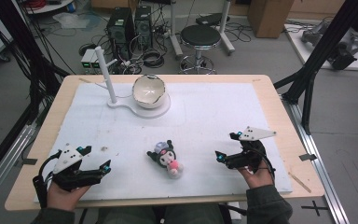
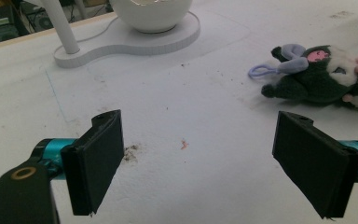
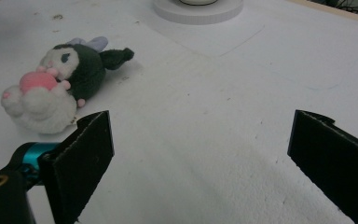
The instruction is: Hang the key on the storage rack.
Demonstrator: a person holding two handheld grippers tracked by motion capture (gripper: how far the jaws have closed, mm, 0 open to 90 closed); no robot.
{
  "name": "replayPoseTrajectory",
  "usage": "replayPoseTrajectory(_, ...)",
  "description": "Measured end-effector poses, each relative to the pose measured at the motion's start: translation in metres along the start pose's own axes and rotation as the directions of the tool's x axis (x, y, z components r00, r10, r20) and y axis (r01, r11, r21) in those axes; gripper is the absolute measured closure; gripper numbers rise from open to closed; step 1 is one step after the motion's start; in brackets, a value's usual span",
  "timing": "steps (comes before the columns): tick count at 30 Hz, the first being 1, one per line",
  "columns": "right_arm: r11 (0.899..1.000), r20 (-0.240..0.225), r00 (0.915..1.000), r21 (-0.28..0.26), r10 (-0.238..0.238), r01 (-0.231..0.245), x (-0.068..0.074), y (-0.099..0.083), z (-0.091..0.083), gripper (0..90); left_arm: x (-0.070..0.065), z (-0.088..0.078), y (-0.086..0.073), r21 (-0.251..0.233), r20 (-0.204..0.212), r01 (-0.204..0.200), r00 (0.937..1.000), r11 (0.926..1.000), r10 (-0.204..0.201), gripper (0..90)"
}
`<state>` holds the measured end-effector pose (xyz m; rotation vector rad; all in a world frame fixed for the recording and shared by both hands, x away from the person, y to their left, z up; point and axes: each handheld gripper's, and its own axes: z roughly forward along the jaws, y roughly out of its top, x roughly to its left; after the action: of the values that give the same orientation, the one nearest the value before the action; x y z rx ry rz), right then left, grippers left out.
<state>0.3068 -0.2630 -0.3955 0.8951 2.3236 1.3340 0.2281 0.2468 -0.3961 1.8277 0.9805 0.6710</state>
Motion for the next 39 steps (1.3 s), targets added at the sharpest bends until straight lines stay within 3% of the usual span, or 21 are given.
replayPoseTrajectory(12,1.000,-0.046,0.9987,0.015,-0.021,0.022,0.006,0.017,0.000,5.8,0.000,0.001,0.001,0.001,0.002,-0.008,1.0000,1.0000,0.008,16.9)
replayPoseTrajectory(18,0.998,-0.080,0.9957,0.034,-0.048,0.051,0.014,0.032,0.006,5.8,0.000,0.002,0.001,0.000,0.002,-0.012,0.9999,0.9999,0.012,16.9)
replayPoseTrajectory(39,0.992,-0.163,0.9847,0.095,-0.062,0.078,0.032,0.056,0.026,5.9,0.000,0.002,0.001,-0.006,0.003,-0.012,0.9999,0.9999,0.012,16.9)
